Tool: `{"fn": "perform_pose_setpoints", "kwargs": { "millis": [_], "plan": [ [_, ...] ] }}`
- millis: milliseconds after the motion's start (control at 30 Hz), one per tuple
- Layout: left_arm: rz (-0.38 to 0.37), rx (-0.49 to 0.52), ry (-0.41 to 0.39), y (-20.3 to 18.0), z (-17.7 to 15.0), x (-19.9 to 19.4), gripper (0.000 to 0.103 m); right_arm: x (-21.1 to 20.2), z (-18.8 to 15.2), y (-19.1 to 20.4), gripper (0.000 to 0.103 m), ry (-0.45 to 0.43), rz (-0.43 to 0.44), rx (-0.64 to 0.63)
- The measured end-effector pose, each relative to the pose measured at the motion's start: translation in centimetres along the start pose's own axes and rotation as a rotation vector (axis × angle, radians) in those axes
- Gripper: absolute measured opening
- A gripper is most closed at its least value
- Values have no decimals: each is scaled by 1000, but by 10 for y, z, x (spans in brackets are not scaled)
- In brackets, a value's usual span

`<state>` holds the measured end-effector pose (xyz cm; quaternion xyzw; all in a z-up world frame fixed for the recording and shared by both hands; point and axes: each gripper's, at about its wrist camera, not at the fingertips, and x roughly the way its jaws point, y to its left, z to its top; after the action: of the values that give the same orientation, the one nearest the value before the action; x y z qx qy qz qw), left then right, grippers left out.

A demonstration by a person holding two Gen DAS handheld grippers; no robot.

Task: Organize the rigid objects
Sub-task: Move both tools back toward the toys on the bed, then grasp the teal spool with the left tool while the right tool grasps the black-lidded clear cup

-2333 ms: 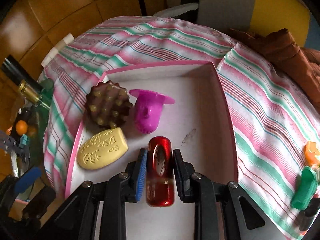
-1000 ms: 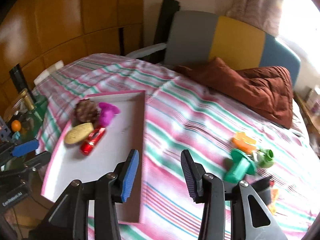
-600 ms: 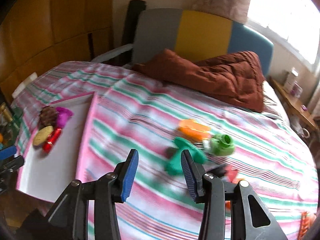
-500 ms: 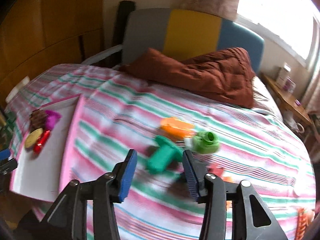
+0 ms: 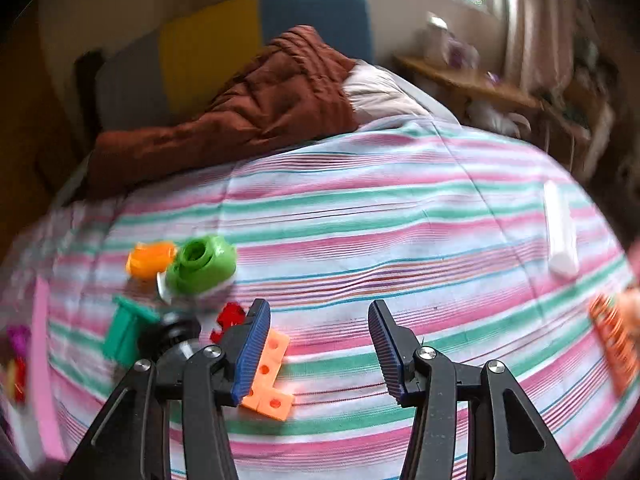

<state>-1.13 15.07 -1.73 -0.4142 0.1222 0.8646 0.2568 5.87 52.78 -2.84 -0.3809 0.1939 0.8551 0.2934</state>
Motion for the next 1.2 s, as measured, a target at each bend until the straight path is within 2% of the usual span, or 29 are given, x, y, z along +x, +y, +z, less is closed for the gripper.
{"fn": "perform_pose_setpoints", "kwargs": {
  "millis": [267, 767, 900, 1000, 1067, 1100, 1133, 1200],
  "plan": [
    [-112, 76, 48, -52, 28, 34, 45, -7, 2, -2, 62, -8, 19, 14],
    [-256, 169, 168, -116, 86, 117, 45, -5, 7, -4, 63, 16, 62, 56],
    [-268, 187, 196, -127, 94, 134, 46, -4, 6, -2, 64, 25, 69, 44],
    [-243, 204, 216, -134, 100, 154, 46, -3, 6, 1, 64, 27, 74, 35],
    [-263, 205, 226, -137, 102, 164, 45, -4, 5, 2, 64, 27, 74, 28],
    [-277, 206, 226, -138, 102, 168, 43, -4, 5, 2, 64, 26, 76, 24],
    [-281, 207, 226, -139, 101, 171, 30, -4, 6, 3, 64, 24, 82, 19],
    [-284, 194, 205, -136, 97, 170, 30, -5, 6, 5, 64, 21, 102, 7]
  ]
}}
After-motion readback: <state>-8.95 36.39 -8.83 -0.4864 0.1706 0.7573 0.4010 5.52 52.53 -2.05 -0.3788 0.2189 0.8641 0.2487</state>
